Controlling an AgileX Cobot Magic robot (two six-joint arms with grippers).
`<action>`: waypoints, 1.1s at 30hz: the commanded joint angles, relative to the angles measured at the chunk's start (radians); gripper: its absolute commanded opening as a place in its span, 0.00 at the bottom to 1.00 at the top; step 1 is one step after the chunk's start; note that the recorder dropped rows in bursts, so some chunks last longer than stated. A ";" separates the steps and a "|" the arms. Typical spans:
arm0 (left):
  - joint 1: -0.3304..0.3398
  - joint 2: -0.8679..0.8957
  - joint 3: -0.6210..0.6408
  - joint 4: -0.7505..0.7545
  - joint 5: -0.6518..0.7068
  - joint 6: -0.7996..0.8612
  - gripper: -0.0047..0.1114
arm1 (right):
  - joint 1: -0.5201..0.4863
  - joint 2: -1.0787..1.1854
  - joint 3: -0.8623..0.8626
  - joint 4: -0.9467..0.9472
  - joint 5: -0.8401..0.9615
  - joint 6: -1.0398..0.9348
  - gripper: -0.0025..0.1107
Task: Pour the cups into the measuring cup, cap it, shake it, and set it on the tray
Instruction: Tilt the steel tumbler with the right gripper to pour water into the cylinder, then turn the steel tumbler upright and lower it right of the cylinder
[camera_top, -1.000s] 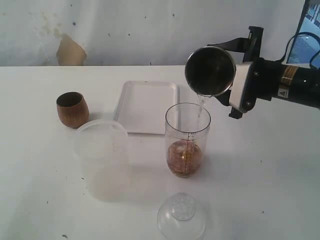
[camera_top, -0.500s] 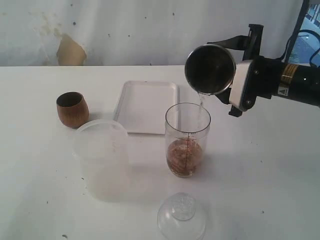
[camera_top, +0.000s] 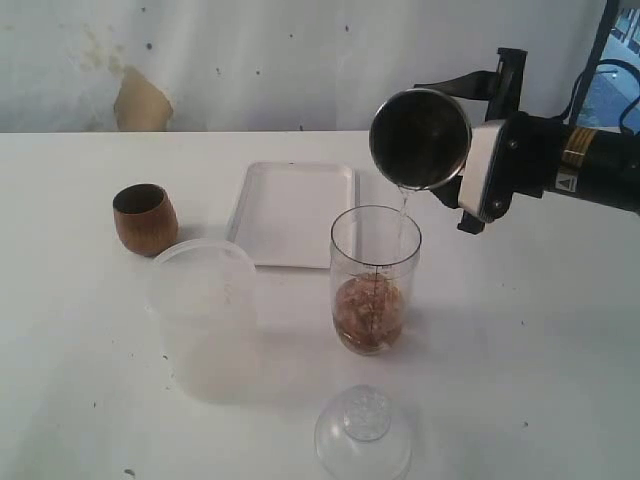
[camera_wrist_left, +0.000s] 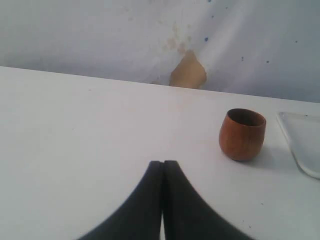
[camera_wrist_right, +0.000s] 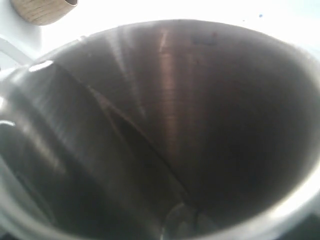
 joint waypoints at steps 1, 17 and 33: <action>0.001 -0.006 0.004 -0.009 -0.005 -0.004 0.04 | 0.000 -0.010 -0.010 0.024 -0.059 -0.008 0.02; 0.001 -0.006 0.004 -0.009 -0.005 -0.004 0.04 | 0.000 0.004 -0.010 0.302 -0.048 0.660 0.02; 0.001 -0.006 0.004 -0.009 -0.005 -0.004 0.04 | -0.010 0.430 -0.286 0.396 0.090 0.951 0.02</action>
